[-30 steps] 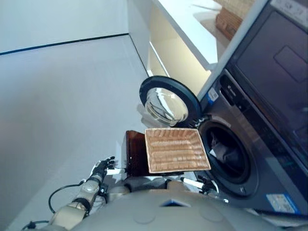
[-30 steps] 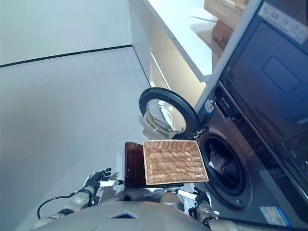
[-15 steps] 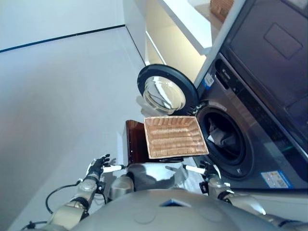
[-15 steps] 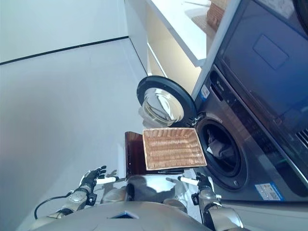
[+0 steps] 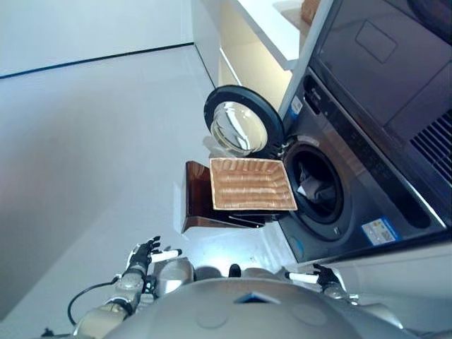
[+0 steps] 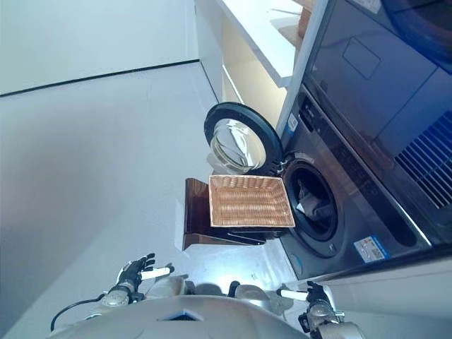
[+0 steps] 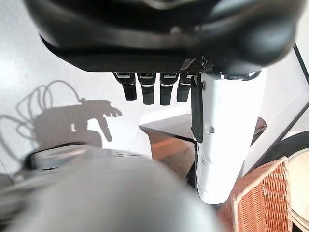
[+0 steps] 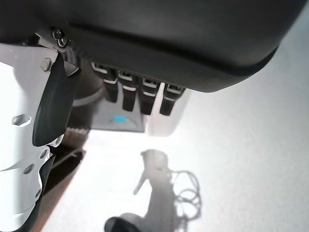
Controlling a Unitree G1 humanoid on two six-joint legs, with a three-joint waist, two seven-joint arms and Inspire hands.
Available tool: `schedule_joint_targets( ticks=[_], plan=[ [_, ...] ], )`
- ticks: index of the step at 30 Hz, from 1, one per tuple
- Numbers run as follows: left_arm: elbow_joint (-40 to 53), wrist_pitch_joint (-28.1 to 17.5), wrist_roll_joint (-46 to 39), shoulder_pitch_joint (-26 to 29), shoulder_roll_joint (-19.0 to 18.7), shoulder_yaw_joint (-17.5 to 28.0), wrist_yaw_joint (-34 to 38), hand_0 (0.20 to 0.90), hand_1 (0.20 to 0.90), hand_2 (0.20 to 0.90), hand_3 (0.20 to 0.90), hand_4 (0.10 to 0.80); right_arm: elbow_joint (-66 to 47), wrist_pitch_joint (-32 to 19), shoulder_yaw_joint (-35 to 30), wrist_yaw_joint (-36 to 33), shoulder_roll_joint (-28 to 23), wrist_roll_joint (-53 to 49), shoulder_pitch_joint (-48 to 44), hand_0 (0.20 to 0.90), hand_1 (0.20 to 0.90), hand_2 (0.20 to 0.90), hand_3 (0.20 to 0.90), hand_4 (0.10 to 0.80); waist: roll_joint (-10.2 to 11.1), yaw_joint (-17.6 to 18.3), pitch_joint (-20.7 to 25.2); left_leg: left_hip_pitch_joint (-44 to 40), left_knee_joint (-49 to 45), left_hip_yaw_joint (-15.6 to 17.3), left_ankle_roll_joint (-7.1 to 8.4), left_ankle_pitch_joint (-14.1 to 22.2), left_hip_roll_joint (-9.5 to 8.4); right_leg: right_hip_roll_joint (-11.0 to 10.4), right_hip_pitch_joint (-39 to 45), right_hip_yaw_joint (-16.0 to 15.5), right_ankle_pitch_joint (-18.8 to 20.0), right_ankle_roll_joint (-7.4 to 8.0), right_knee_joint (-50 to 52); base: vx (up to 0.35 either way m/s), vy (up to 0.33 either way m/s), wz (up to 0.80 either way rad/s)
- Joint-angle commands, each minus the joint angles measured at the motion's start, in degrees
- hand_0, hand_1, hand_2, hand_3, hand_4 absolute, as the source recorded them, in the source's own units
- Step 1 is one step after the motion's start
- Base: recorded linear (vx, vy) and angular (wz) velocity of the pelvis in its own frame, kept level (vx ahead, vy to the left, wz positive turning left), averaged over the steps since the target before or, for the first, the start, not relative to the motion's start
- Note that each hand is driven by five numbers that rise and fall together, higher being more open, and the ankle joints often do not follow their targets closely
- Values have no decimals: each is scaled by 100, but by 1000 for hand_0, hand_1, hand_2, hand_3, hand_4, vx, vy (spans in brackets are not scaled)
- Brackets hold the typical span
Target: Pick up the clothes and place them into the washing machine
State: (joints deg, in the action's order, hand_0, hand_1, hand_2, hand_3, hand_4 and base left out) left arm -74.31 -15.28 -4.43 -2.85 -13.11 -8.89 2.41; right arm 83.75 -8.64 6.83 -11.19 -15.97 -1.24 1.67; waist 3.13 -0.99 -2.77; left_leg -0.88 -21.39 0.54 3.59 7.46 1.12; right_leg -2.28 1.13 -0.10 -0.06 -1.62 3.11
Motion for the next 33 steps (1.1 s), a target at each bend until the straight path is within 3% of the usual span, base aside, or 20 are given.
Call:
schedule_joint_targets(
  ticks=[1, 4, 9, 11, 13, 16, 19, 21, 33],
  plan=[
    [133, -222, 73, 273, 241, 40, -93, 900, 900, 900, 900, 800, 15, -113, -396, -48, -126, -48, -221, 900, 900, 900, 900, 800, -106, 101, 490, -246, 1016, 114, -342, -49, -195, 36, -370, 201, 179, 442, -11, -70, 143, 10],
    [252, -257, 192, 340, 254, -229, -155, 900, 900, 900, 900, 800, 26, -123, -498, -66, -97, -182, -174, 900, 900, 900, 900, 800, -223, 261, 548, -440, 1938, 129, -335, -167, -173, -17, -625, 91, 248, 556, 91, -128, 152, 22],
    [461, -230, 259, 360, 162, -460, -213, 900, 900, 900, 900, 800, 11, -114, -456, -29, 15, -235, -161, 900, 900, 900, 900, 800, -263, 296, 302, -410, 2105, 138, -483, -261, -316, -127, -979, 60, 343, 713, 732, -138, 150, 5],
    [369, -226, 387, 408, 112, -539, -203, 900, 900, 900, 900, 800, -29, -119, -399, -43, 71, -241, -255, 900, 900, 900, 900, 800, -344, 341, 140, -317, 2065, 185, -545, -354, -288, -31, -1239, 121, 281, 804, 1331, -210, 156, -24],
    [357, -234, 463, 448, 49, -593, -223, 900, 900, 900, 900, 800, -52, -145, -333, -14, 134, -280, -281, 900, 900, 900, 900, 800, -392, 316, 136, -222, 2027, 260, -568, -409, -257, 61, -1169, 79, -6, 746, 1619, -115, 71, -44],
    [409, -249, 351, 420, -1, -494, -241, 900, 900, 900, 900, 800, -54, -153, -328, 23, 172, -276, -210, 900, 900, 900, 900, 800, -370, 201, 259, -130, 2028, 246, -588, -432, -259, -113, -736, 84, -242, 676, 1410, -36, -53, -22],
    [404, -270, 305, 379, 32, -422, -197, 900, 900, 900, 900, 800, -87, -145, -250, -12, 181, -145, -167, 900, 900, 900, 900, 800, -261, 14, 466, -8, 1970, 300, -567, -403, -302, -319, -182, 125, -181, 739, 537, -30, -125, -6],
    [355, -263, 284, 388, 65, -414, -94, 900, 900, 900, 900, 800, -136, -152, -166, -54, 218, -117, -188, 900, 900, 900, 900, 800, -224, -34, 531, 72, 1910, 382, -490, -416, -217, -366, -65, 246, -78, 798, 145, -45, -152, -19],
    [84, -158, 521, 203, 209, -533, -338, 900, 900, 900, 900, 800, 38, -79, -271, 49, 138, -21, 31, 900, 900, 900, 900, 800, -138, 23, 730, -387, 2231, 476, -336, -483, -26, -219, 319, 173, -74, 761, -183, 36, -67, -3]
  ],
)
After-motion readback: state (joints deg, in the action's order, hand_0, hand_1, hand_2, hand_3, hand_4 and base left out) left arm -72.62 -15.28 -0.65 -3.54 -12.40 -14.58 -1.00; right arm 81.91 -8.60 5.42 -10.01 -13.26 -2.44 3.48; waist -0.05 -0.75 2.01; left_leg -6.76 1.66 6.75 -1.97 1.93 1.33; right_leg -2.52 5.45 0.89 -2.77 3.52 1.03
